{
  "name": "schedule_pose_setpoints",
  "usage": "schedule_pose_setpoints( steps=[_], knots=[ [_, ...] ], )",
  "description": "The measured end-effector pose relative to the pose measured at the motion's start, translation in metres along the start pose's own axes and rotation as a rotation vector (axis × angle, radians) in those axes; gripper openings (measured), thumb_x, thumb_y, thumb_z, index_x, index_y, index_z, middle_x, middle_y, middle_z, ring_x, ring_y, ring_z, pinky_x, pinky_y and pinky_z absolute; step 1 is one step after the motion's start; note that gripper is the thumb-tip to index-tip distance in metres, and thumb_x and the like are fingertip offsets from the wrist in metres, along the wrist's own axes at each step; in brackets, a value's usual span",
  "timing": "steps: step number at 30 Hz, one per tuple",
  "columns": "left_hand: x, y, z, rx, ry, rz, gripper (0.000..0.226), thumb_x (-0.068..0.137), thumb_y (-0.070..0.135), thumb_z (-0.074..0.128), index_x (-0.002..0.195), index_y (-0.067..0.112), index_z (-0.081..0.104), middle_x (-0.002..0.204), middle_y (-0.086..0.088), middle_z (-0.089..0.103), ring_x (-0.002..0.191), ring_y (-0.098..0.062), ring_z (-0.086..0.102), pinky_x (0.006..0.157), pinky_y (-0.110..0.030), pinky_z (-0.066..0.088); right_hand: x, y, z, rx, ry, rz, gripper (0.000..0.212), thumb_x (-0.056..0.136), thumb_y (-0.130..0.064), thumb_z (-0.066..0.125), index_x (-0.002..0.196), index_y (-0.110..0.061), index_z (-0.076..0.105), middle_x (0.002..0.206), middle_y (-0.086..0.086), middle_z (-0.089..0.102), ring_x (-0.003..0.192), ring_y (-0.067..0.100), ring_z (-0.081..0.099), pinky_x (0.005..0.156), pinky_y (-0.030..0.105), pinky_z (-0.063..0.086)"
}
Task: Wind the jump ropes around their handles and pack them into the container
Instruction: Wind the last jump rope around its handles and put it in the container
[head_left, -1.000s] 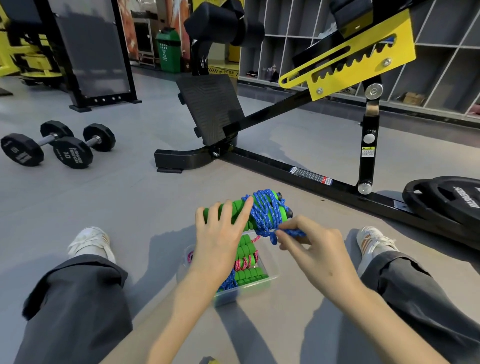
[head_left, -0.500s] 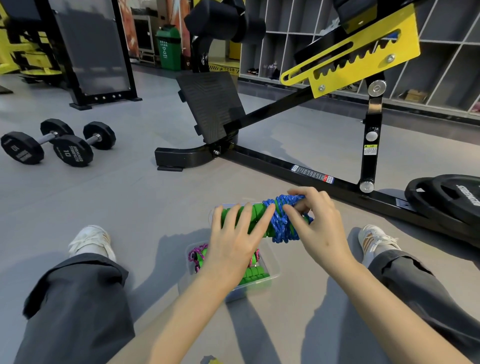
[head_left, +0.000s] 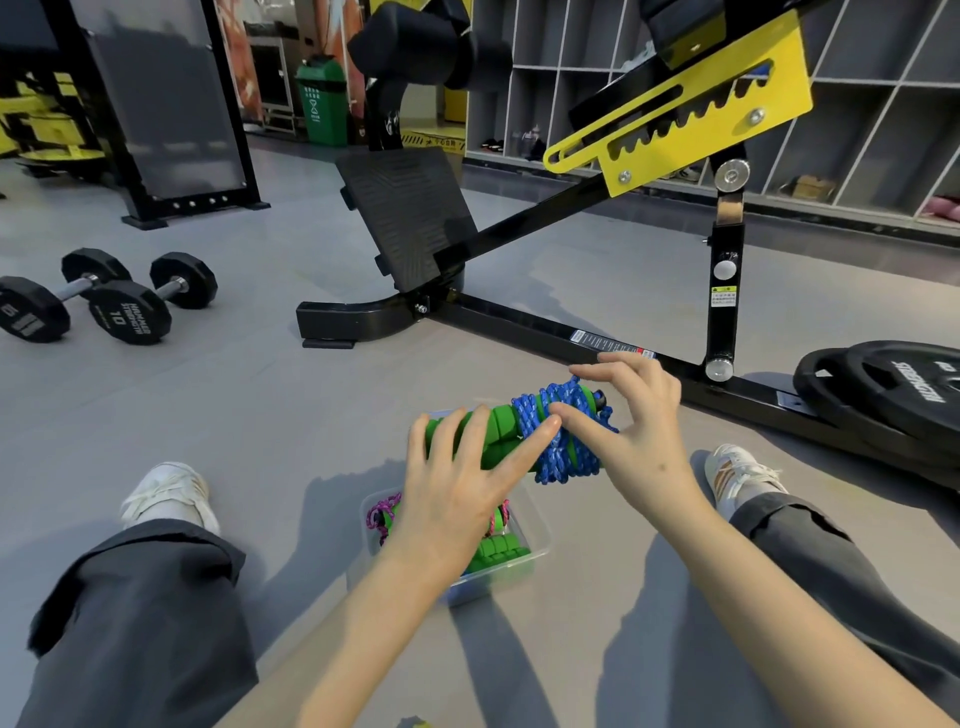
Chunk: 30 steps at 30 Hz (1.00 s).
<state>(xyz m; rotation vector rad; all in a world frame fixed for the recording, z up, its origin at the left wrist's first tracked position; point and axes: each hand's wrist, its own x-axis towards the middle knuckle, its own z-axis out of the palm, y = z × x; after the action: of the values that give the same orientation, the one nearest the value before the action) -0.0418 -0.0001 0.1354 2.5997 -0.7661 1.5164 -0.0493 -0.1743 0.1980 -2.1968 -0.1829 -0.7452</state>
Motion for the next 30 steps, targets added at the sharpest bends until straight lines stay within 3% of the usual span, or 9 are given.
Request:
schedule_pose_setpoints(
  steps=[6,13,18,20,24,30],
  knots=[
    [0.000,-0.001,0.002,0.010,0.027,-0.018,0.075,0.083,-0.008,0.032,0.144,0.035,0.025,0.115,-0.014,0.047,0.099,-0.032,0.048,0.086,-0.050,0.038,-0.001,0.006,0.005,-0.047,-0.005,-0.051,0.032,0.075,-0.050,0.065,0.101,-0.031,0.068,0.124,-0.010,0.044,0.119,0.003,0.024,0.100,0.024,0.024],
    [0.000,0.001,0.003,-0.005,-0.041,-0.022,0.068,0.085,-0.007,0.025,0.137,0.034,0.040,0.112,-0.017,0.059,0.099,-0.033,0.052,0.085,-0.051,0.042,-0.005,-0.001,0.006,0.060,-0.056,0.038,0.022,0.084,-0.035,0.064,0.105,-0.042,0.061,0.129,-0.007,0.043,0.121,-0.001,0.022,0.103,0.024,0.021],
    [0.001,0.000,0.000,0.005,-0.057,-0.033,0.065,0.090,-0.007,0.020,0.138,0.033,0.039,0.111,-0.019,0.061,0.102,-0.034,0.052,0.086,-0.053,0.045,-0.001,-0.006,0.006,-0.010,0.005,0.105,0.031,0.082,-0.030,0.068,0.112,-0.035,0.062,0.129,-0.004,0.044,0.123,0.009,0.024,0.101,0.025,0.022],
    [0.000,-0.001,0.000,0.012,-0.060,-0.033,0.065,0.087,-0.007,0.027,0.138,0.032,0.038,0.111,-0.020,0.061,0.100,-0.036,0.056,0.087,-0.053,0.045,0.000,-0.010,0.007,0.006,0.035,0.177,0.031,0.079,-0.031,0.070,0.108,-0.031,0.060,0.122,-0.004,0.046,0.118,0.008,0.026,0.099,0.027,0.026],
    [0.000,-0.001,-0.001,0.018,-0.082,-0.031,0.067,0.092,-0.005,0.008,0.140,0.032,0.037,0.112,-0.021,0.061,0.102,-0.036,0.055,0.086,-0.054,0.045,0.002,-0.014,0.007,0.062,0.052,0.483,0.032,0.074,-0.040,0.074,0.093,-0.019,0.059,0.109,-0.004,0.038,0.118,0.012,0.026,0.102,0.035,0.030],
    [-0.004,0.002,0.002,0.046,-0.066,0.000,0.066,0.093,-0.005,0.010,0.140,0.032,0.037,0.113,-0.021,0.059,0.103,-0.036,0.052,0.087,-0.056,0.045,0.006,-0.007,0.008,0.020,0.014,0.567,0.029,0.071,-0.043,0.075,0.078,-0.017,0.065,0.110,-0.001,0.044,0.117,0.016,0.027,0.102,0.043,0.033]
  ],
)
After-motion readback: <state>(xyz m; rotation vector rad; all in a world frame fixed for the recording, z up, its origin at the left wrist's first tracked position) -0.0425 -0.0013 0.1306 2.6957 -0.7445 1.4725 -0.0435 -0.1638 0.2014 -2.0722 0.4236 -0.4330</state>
